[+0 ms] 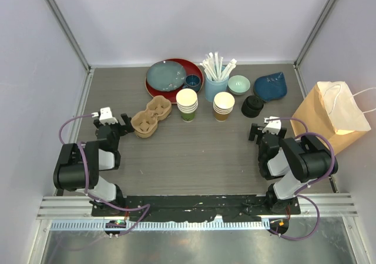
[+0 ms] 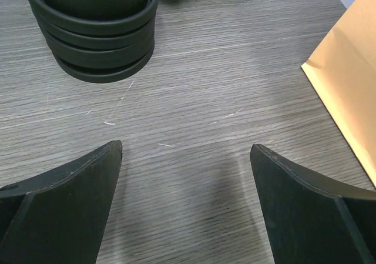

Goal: Pack the takeout coffee

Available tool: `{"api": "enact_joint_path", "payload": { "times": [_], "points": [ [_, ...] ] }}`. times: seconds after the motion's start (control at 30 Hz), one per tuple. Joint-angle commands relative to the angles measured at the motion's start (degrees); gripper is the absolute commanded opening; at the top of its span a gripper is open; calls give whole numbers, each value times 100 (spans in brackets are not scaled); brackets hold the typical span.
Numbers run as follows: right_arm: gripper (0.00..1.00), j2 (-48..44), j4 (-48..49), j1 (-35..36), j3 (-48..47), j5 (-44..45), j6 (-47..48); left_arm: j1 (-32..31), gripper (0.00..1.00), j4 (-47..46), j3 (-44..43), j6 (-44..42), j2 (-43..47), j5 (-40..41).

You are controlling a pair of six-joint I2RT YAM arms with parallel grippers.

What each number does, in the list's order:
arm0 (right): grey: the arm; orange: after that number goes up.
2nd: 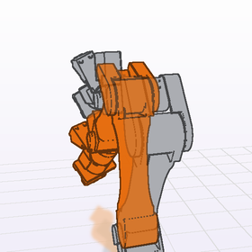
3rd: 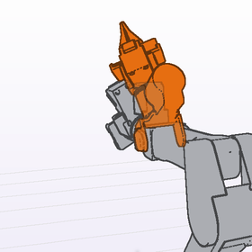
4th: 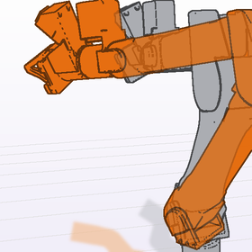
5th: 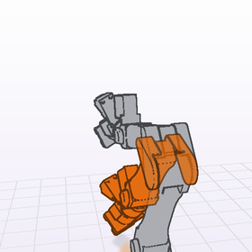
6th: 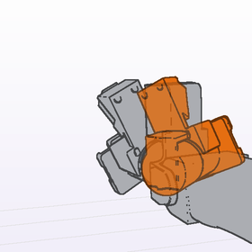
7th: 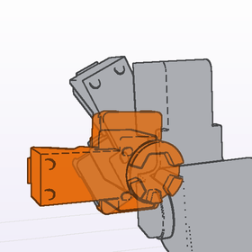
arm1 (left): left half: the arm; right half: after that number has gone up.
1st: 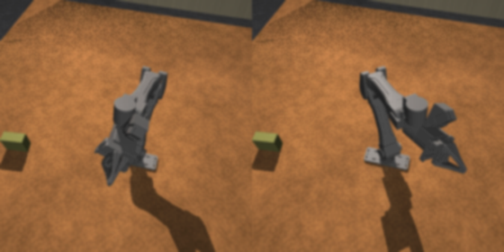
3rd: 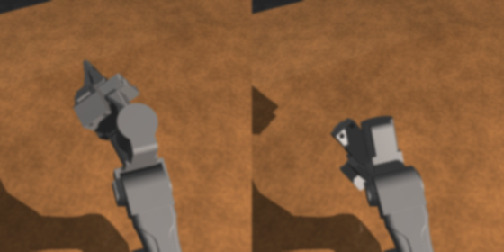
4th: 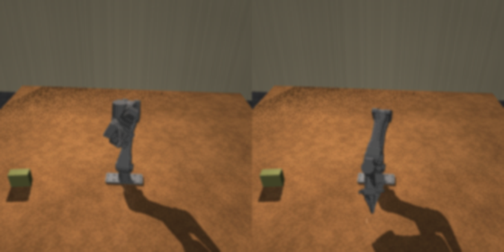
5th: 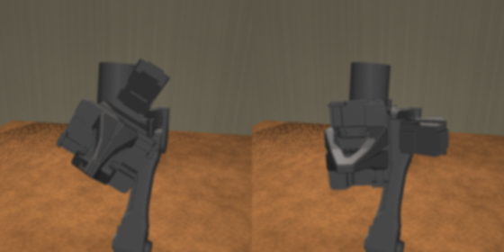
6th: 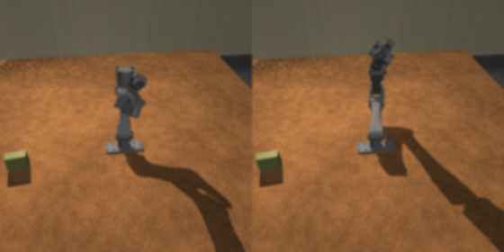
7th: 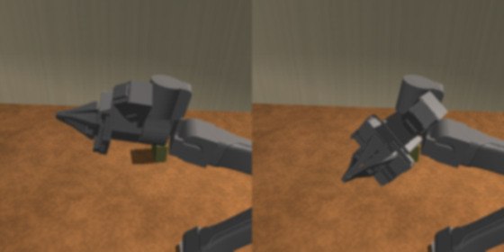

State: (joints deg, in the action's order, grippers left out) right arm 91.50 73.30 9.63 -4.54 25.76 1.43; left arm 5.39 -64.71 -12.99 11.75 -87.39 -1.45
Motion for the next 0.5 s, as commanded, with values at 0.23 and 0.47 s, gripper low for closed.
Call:
{"api": "enact_joint_path", "payload": {
  "times": [0.23,0.47],
  "points": [
    [96,-833,1399,30,207,421,-64,6,100,63,-247,-428,178,-856],
    [92,-3336,-2016,180,-441,424,-844,76,100,2012,-967,-226,1065,-443]
  ]
}}
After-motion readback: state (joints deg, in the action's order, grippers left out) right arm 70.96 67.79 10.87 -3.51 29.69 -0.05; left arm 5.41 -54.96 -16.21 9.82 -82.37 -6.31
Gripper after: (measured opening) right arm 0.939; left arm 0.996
